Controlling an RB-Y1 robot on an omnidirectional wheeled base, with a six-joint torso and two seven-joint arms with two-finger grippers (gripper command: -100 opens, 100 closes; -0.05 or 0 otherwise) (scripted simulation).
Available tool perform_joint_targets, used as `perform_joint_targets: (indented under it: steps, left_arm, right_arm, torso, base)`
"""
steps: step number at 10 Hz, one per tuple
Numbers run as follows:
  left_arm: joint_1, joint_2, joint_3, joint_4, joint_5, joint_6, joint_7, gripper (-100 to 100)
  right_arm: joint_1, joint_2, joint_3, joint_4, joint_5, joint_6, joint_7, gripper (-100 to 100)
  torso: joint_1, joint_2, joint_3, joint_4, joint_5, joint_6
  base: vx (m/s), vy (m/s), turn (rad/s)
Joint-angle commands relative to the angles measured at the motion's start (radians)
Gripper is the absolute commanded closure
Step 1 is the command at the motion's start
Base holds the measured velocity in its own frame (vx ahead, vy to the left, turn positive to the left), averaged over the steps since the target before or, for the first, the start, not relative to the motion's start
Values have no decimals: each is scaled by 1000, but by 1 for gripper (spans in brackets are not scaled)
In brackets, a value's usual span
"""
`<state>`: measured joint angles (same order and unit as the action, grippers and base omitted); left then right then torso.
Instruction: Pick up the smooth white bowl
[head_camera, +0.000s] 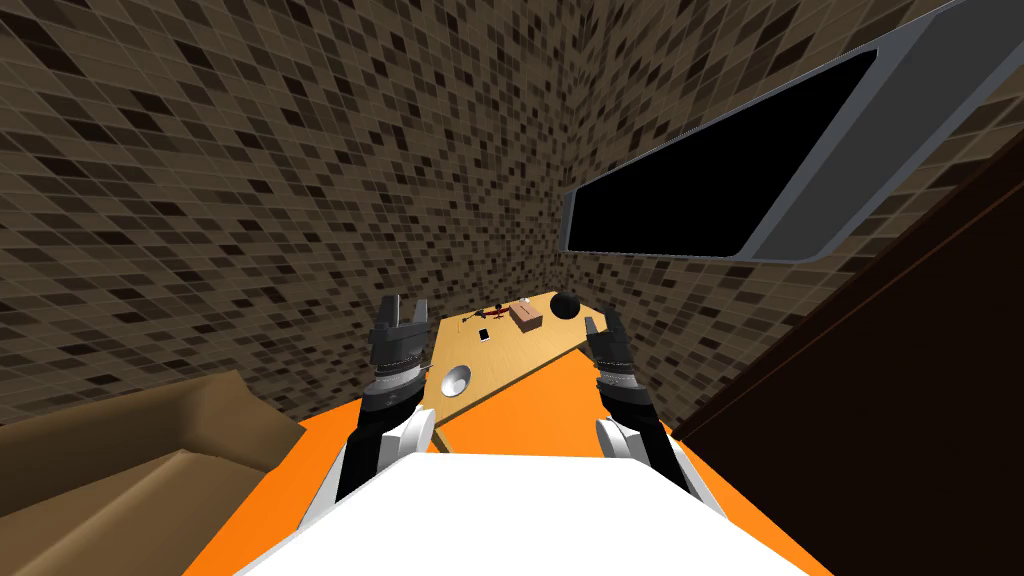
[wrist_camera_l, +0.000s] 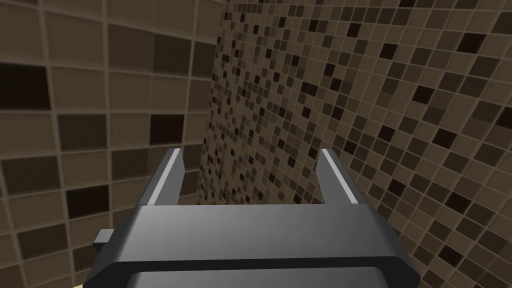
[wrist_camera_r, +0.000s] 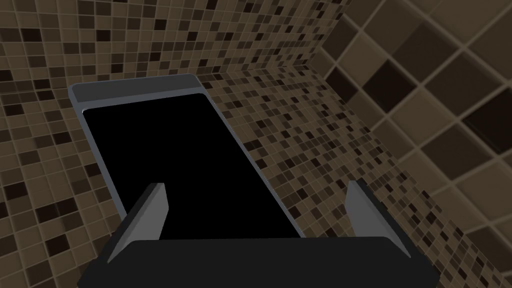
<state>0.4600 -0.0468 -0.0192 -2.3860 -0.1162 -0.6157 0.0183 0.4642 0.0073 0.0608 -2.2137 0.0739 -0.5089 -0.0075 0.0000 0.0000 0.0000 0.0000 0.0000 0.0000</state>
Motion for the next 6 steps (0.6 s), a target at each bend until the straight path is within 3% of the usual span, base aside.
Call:
perform_joint_targets:
  steps: [1, 6]
  left_arm:
    - [-5, 34, 3, 9, 3, 15, -1, -100]
    - [-43, 146, 24, 82, 23, 131, -7, -100]
  right_arm:
    - [0, 0, 0, 0, 0, 0, 0, 0]
    - [0, 0, 0, 0, 0, 0, 0, 0]
  torso:
    - [0, 0, 0, 0, 0, 0]
    - [2, 5, 3, 1, 1, 0]
  base:
    - [-15, 2, 15]
    - [-64, 20, 37]
